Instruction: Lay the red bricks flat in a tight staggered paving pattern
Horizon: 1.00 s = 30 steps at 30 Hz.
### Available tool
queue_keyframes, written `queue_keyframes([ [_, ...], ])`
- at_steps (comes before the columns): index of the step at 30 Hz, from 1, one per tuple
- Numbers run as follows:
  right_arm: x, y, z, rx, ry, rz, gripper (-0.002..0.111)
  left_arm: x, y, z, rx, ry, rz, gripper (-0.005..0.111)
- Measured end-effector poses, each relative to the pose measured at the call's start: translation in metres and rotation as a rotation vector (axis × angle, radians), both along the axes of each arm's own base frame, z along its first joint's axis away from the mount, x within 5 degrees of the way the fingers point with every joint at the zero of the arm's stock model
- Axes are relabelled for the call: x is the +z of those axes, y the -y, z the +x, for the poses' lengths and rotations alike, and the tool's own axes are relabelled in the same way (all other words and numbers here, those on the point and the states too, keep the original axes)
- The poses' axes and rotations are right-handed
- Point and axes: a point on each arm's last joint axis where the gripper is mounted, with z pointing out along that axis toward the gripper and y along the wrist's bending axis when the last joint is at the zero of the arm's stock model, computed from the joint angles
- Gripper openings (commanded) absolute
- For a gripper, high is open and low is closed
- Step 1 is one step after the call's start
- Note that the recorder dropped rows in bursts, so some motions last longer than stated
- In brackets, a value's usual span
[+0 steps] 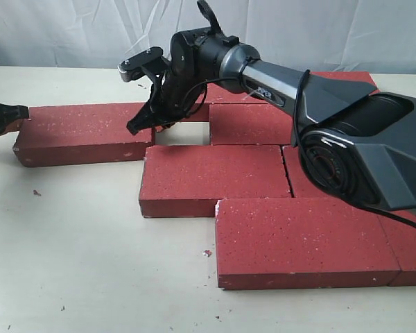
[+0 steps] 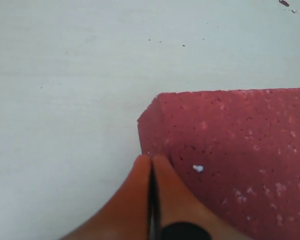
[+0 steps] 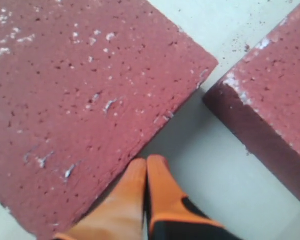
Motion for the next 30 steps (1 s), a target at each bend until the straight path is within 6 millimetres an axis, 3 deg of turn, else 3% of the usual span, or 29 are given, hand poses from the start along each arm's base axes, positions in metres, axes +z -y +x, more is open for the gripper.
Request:
queue_keyframes([
  [14,0.001,0.006,-0.003,0.040,-0.023,-0.075,-0.001,0.005,0.006,0.001,-0.058,0.054,-0.068,0.000],
  [20,0.007,0.012,-0.004,0.057,-0.015,-0.143,-0.001,-0.010,0.007,0.002,-0.062,0.042,-0.098,0.000],
  [25,0.007,0.016,-0.004,0.065,-0.014,-0.195,-0.001,-0.010,0.008,0.003,-0.058,0.056,-0.116,0.000],
  [30,0.023,0.024,-0.004,0.072,0.022,-0.270,-0.001,-0.009,0.009,0.003,-0.072,0.065,-0.115,0.000],
])
